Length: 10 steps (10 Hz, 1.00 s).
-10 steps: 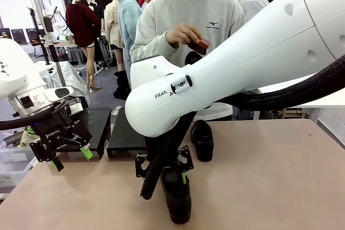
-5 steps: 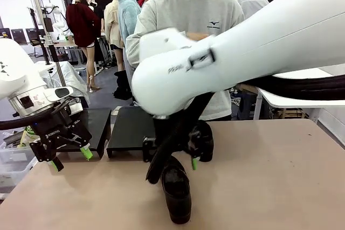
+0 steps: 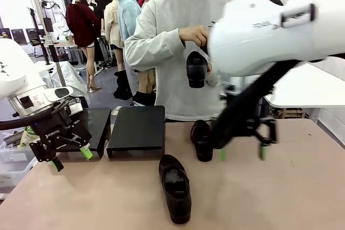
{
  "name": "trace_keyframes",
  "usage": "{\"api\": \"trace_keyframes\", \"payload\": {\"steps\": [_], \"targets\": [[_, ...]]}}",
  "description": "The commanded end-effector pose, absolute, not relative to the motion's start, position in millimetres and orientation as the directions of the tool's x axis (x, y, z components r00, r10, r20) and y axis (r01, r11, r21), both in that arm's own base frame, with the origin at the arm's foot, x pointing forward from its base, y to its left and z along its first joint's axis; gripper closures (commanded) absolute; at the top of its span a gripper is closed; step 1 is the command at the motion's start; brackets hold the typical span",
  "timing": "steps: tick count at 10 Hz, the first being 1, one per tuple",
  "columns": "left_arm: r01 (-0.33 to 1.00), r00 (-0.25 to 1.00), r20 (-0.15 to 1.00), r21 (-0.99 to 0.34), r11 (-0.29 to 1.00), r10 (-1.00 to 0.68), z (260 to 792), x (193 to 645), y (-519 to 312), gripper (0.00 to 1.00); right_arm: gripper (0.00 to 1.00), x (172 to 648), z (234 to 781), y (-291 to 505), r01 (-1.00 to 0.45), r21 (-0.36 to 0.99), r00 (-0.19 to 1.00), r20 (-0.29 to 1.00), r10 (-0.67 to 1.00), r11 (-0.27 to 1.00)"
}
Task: Organize the shoes by placing them on the stand.
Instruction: Place the Shoe from the middle of the table onto the Shoes Stand.
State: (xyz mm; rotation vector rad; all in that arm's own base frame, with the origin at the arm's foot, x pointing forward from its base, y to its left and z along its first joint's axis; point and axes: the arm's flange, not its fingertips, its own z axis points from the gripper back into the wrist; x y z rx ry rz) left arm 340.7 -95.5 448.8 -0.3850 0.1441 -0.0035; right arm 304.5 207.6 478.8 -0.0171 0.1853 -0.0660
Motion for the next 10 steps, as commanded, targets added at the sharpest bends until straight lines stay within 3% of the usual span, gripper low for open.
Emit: {"api": "trace_keyframes", "payload": {"steps": [1,3,4,5,10], "targets": [[-0.024,0.989,-0.143,-0.379,0.925,-0.033,448,339,-95,0.00,0.00,314,448,165,0.018,-0.026,0.969,-0.247,-0.024,1.000],[-0.024,0.990,-0.139,-0.374,0.927,-0.031,449,341,-96,0.00,0.00,321,435,145,-0.063,-0.049,0.967,-0.251,0.049,0.997],[-0.024,0.989,-0.145,-0.374,0.927,-0.033,446,329,-114,0.00,0.00,314,443,150,0.025,-0.027,0.966,-0.257,-0.031,0.999],[-0.032,0.990,-0.142,-0.365,0.930,-0.022,445,317,-142,0.00,0.00,314,443,150,0.025,-0.027,0.966,-0.257,-0.031,0.999],[-0.136,0.986,0.046,-0.355,0.925,0.163,439,302,-255,0.00,0.00,314,443,150,0.025,-0.027,0.966,-0.257,-0.031,0.999]]}}
